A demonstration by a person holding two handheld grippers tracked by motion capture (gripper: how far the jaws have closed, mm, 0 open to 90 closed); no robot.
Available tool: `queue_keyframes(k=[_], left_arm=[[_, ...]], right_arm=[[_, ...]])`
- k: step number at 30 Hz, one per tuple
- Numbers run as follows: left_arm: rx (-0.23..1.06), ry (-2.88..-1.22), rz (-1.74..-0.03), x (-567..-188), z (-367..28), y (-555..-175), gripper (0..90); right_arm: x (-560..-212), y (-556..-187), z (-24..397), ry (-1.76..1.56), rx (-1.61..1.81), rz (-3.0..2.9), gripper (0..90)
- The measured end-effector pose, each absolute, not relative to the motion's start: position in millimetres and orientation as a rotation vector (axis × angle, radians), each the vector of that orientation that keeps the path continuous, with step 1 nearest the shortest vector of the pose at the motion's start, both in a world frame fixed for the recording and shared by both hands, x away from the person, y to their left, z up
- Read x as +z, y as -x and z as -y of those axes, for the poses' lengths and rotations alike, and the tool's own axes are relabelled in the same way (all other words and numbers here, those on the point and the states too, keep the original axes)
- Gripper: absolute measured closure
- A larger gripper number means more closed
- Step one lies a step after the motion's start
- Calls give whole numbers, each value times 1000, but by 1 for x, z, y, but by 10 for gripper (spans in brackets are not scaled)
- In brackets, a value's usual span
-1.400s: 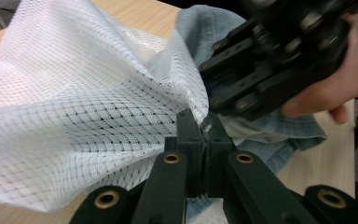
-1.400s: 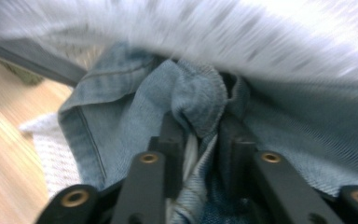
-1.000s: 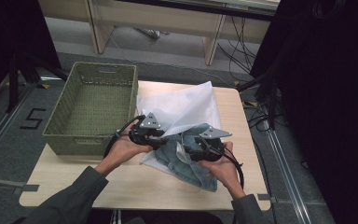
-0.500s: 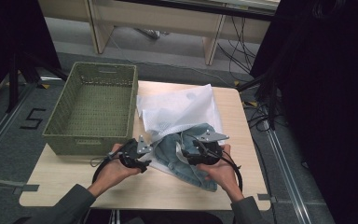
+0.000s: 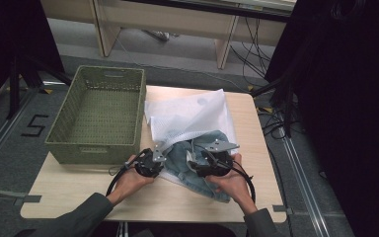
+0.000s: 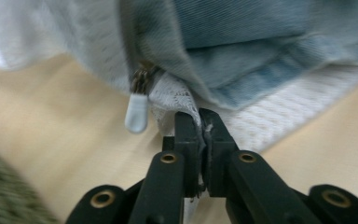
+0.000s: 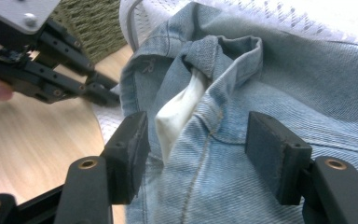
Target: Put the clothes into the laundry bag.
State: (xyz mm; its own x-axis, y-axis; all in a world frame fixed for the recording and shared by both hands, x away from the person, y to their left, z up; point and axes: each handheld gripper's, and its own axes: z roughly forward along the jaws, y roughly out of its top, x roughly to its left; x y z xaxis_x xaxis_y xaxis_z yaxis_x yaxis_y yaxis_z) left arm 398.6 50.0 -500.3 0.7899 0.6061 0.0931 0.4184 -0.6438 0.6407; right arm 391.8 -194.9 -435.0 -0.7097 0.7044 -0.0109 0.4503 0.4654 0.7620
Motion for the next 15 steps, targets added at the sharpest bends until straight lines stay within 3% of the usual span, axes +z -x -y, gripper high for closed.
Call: queue_keyframes(k=[9,11,13,15], left_arm=[[386,-2421,-688,-501,-50,-379,870],[376,-2422,-695,-501,-49,-378,871],[401,-2426,-685,-501,-48,-376,873],[425,-2431,-670,-501,-48,-376,874]], right_arm=[[-448,-384,178,-955,1018,-2493,399],[-458,-387,171,-976,961,-2519,464],[-467,-395,163,-966,904,-2539,625],[-471,-404,154,-962,865,-2542,726]])
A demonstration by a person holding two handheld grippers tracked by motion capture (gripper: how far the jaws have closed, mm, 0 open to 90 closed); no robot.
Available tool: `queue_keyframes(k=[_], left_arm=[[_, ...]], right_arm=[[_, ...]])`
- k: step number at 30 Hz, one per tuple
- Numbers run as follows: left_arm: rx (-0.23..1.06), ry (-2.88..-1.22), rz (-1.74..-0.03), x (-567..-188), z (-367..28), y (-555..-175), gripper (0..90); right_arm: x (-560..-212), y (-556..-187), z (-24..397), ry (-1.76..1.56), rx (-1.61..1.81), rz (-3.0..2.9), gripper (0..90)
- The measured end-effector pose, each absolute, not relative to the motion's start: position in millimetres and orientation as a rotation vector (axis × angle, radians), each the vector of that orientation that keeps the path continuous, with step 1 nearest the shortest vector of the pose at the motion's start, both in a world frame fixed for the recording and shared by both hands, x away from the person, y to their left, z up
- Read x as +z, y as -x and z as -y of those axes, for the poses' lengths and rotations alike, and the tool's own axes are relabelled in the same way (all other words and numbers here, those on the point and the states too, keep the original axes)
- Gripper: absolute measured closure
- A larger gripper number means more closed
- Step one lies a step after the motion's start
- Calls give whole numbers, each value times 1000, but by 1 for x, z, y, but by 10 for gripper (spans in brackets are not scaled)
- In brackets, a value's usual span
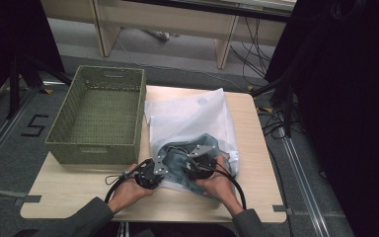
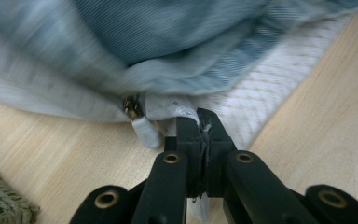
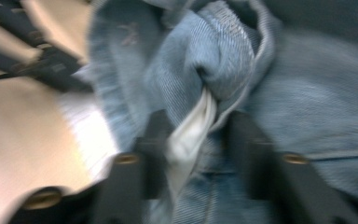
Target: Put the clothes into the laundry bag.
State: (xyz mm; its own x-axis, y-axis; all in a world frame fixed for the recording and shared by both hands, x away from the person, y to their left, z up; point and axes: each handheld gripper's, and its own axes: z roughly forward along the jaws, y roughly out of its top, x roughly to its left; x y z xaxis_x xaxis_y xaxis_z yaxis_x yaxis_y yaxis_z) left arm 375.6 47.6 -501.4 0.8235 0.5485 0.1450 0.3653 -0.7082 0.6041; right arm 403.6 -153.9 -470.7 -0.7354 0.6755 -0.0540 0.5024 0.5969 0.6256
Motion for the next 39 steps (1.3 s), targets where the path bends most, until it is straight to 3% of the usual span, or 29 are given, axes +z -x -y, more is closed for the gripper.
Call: queue_keyframes(k=[4,12,18,23,27,32,36,39], left_arm=[[410,-2433,-675,-501,-47,-374,875],[408,-2440,-654,-501,-48,-372,873],[419,-2446,-640,-500,-48,-372,869],[414,-2466,-649,-500,-52,-374,869],[433,-2488,-660,-498,-62,-376,870],[465,-2508,-674,-496,-71,-376,865],[581,-2437,-661,-480,-66,-368,774],[561,-2350,-648,-470,-55,-360,722]], right_arm=[[-472,-423,137,-1036,924,-2359,778],[-467,-455,136,-1098,1033,-2182,764],[-475,-440,144,-1128,1051,-2400,615],[-445,-432,167,-1146,1211,-2348,508],[-421,-420,196,-1163,1233,-2275,469],[-416,-406,233,-1179,1177,-2281,429],[-425,-390,250,-1136,1090,-2365,419],[-433,-382,251,-1168,1085,-2401,412]])
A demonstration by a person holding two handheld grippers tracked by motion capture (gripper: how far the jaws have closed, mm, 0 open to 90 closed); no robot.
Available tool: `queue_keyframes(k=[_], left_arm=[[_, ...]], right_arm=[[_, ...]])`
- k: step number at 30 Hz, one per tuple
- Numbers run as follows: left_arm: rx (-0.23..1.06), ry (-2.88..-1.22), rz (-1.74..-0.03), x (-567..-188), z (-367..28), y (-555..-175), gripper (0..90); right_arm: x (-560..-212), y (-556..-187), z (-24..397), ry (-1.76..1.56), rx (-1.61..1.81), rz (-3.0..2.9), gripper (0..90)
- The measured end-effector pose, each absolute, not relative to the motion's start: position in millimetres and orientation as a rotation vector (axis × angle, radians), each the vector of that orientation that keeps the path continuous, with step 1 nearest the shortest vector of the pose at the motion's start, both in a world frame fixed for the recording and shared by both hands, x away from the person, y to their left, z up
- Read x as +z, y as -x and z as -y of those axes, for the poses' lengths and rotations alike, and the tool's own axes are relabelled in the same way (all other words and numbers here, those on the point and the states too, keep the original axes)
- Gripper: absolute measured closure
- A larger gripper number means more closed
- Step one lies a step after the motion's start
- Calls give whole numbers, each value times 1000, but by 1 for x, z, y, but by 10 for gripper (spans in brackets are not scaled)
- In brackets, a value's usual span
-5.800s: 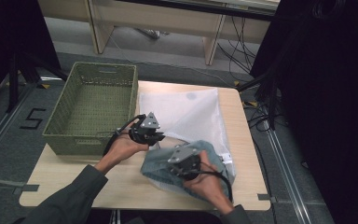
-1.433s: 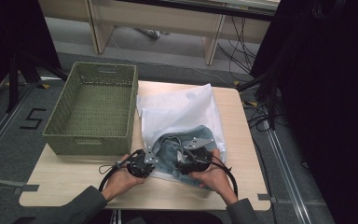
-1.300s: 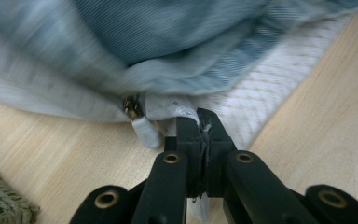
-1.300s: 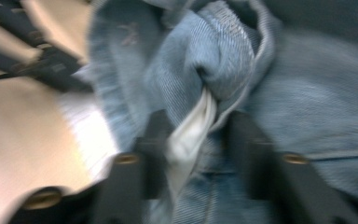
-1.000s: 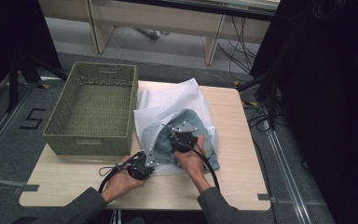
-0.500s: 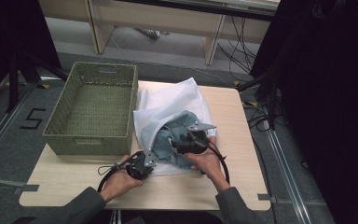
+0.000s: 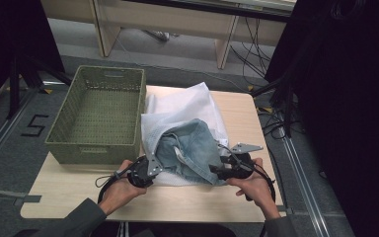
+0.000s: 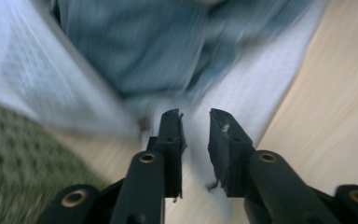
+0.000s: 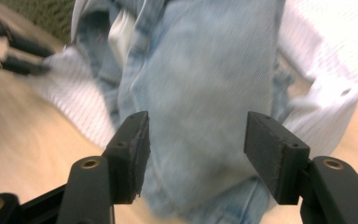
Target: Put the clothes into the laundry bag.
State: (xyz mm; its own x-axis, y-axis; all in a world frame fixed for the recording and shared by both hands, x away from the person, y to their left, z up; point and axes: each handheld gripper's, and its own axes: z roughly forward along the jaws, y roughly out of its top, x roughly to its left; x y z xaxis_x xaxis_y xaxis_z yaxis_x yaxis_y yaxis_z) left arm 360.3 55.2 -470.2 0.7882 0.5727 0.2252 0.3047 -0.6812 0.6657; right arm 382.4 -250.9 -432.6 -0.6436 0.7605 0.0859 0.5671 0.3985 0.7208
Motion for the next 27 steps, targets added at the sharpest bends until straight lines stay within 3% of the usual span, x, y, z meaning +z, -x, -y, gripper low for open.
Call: queue_keyframes(k=[6,12,14,17,19,27], left_arm=[[405,-2371,-585,-487,-21,-358,597],[322,-2380,-598,-504,-8,-371,577],[254,-2360,-628,-504,-8,-374,628],[241,-2370,-624,-504,-8,-375,796],[254,-2393,-603,-503,-9,-376,861],[233,-2377,-625,-503,-20,-367,890]], right_arm=[[-444,-382,237,-1158,1118,-2397,409],[-439,-381,235,-1164,1084,-2432,409],[-444,-385,236,-1128,1124,-2386,409],[-442,-385,239,-1128,1101,-2421,409],[-440,-385,237,-1143,1107,-2420,410],[-434,-380,227,-1092,1152,-2433,425]])
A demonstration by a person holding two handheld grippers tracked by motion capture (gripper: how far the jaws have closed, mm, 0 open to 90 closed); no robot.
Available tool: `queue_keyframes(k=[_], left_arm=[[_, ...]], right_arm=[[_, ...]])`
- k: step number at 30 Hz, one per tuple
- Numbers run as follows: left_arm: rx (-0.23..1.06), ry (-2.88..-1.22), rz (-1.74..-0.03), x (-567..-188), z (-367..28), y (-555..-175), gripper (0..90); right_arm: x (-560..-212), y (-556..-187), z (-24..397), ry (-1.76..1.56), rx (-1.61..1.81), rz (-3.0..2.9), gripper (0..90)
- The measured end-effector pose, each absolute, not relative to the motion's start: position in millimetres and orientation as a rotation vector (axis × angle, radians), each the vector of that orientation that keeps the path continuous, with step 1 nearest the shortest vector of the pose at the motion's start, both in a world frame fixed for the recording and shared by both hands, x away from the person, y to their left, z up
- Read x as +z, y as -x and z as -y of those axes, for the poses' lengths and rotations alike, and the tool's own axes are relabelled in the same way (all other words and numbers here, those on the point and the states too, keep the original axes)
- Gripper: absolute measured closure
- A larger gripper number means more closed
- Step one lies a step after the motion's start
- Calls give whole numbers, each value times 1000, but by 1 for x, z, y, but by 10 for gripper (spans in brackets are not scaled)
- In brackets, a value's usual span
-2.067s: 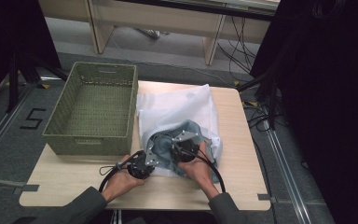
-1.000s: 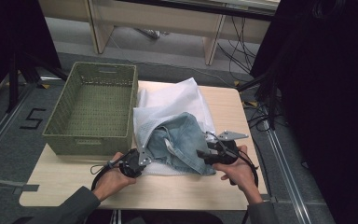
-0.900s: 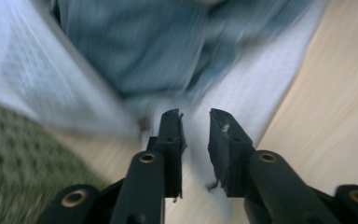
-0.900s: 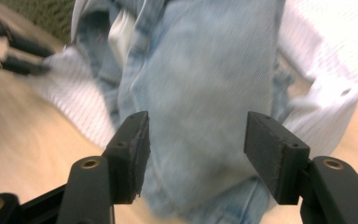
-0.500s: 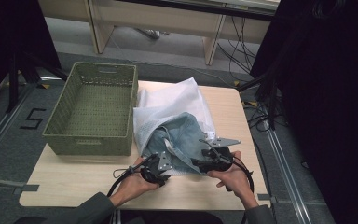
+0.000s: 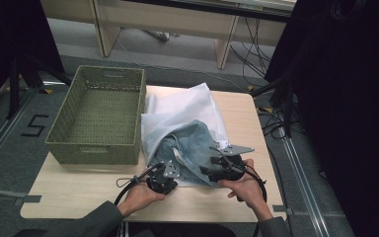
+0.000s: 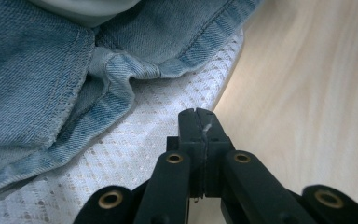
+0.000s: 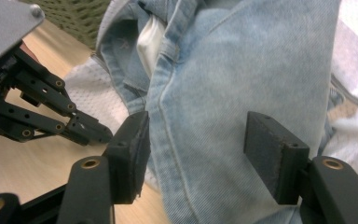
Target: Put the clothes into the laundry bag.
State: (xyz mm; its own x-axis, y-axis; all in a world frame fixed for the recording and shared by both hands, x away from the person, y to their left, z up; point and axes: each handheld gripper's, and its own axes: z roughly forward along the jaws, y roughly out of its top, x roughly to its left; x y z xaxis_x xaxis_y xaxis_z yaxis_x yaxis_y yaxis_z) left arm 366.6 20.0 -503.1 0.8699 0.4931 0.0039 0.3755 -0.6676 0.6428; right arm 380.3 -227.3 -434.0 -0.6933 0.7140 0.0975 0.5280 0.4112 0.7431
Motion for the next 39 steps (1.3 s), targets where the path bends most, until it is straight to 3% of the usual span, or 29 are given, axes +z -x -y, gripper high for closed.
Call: queue_keyframes(k=[8,13,18,24,29,33,37,39], left_arm=[[222,-2370,-640,-504,-29,-359,890],[230,-2365,-640,-504,-29,-356,890],[209,-2362,-639,-504,-30,-357,890],[216,-2410,-589,-502,-32,-359,890],[214,-2370,-622,-504,-30,-358,890],[203,-2408,-593,-502,-33,-360,889],[192,-2407,-601,-503,-33,-360,886],[188,-2398,-606,-503,-33,-360,883]], right_arm=[[-434,-388,190,-979,1191,-2471,451],[-458,-408,149,-940,1116,-2569,507],[-488,-428,118,-934,865,-2601,826],[-489,-453,105,-976,824,-2387,878],[-485,-478,102,-1036,814,-2288,859],[-488,-478,103,-1036,857,-2414,736],[-476,-460,113,-1103,989,-2456,555],[-469,-446,121,-1038,1018,-2489,512]])
